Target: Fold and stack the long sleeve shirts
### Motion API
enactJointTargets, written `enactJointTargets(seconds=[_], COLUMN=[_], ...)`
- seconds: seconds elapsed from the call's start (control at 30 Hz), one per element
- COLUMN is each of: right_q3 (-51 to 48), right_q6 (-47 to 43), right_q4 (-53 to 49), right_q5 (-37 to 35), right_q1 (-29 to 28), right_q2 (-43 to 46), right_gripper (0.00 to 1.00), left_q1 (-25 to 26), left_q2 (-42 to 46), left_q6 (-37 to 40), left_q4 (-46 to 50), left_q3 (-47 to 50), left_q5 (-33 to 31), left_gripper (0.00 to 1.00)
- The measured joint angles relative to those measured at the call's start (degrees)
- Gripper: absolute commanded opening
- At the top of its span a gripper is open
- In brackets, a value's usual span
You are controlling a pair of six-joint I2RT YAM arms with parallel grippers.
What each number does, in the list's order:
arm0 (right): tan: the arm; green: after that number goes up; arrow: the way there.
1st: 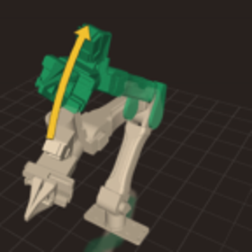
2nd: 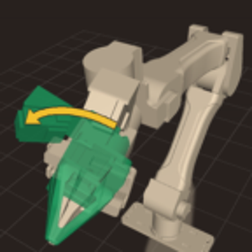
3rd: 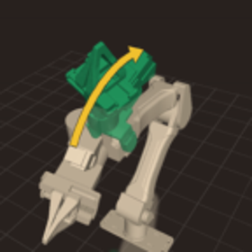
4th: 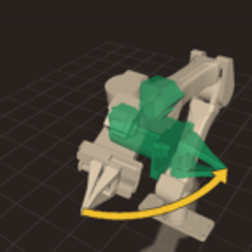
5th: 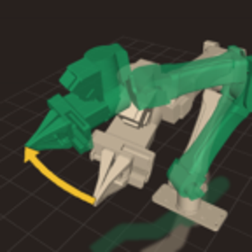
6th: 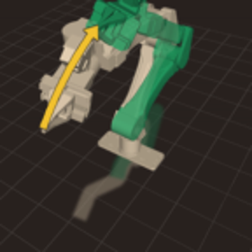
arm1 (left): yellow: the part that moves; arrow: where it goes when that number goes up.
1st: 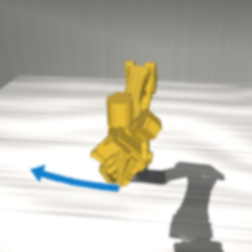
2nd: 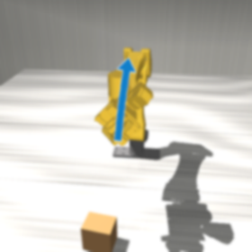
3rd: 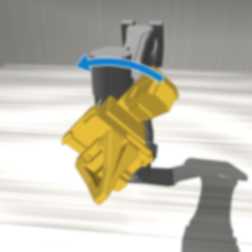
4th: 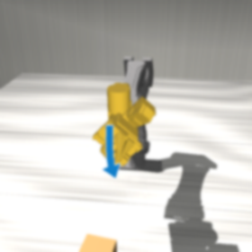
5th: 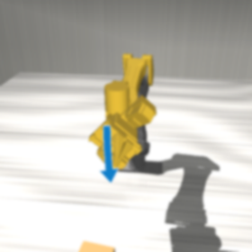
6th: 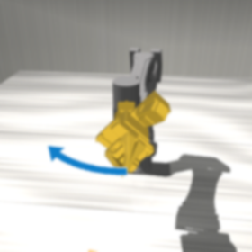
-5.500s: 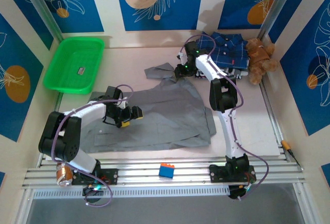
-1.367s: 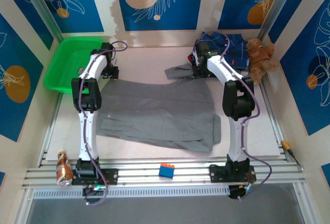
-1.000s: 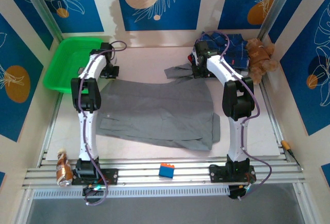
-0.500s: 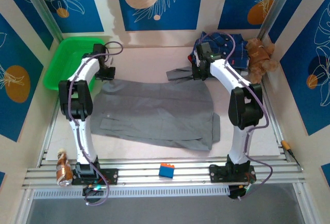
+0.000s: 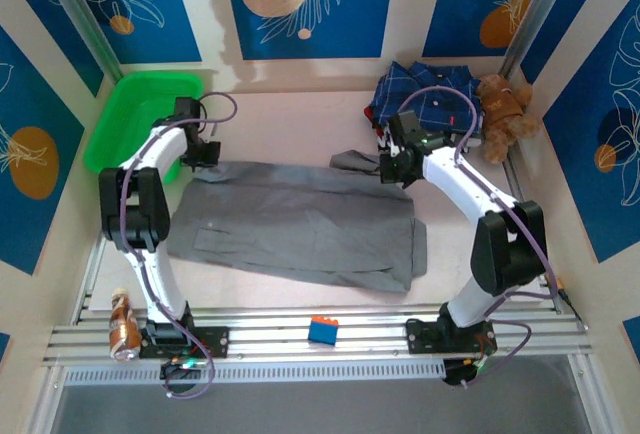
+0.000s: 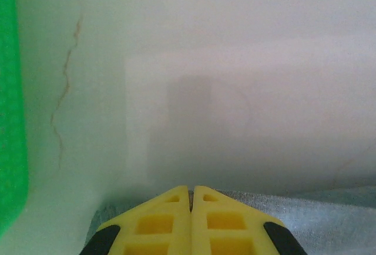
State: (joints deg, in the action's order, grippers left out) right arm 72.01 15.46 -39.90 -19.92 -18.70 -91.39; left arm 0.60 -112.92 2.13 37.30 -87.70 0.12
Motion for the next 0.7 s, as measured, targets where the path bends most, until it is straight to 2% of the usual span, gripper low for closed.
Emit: enactJointTargets(seconds=[0.27, 0.53, 0.63, 0.7], right_q3=[-10.4, -17.81, -19.76, -20.68], right_q6=[7.1, 12.5, 14.38, 15.8], right_q4=[-0.33, -0.31, -0.37, -0.37], right_q5=[0.44, 1.27, 1.77, 2.01], right_q1=[-2.6, -4.31, -5.35, -6.27], right_q2=[8.81, 12.98, 12.96, 12.94], right_gripper=[0.0, 0.0, 0.0, 0.02], left_q1=[0.0, 0.0, 0.0, 0.0], left_q2=[5.6, 8.96, 9.11, 9.16], left_q6=[0.0, -0.13, -0.52, -1.16], left_q4=[-0.28, 0.02, 0.44, 0.66], left_q3=[8.24, 15.32, 16.83, 17.86], left_q5=[-3.63, -6.23, -6.75, -7.48], left_gripper=[0.0, 0.01, 0.07, 0.19])
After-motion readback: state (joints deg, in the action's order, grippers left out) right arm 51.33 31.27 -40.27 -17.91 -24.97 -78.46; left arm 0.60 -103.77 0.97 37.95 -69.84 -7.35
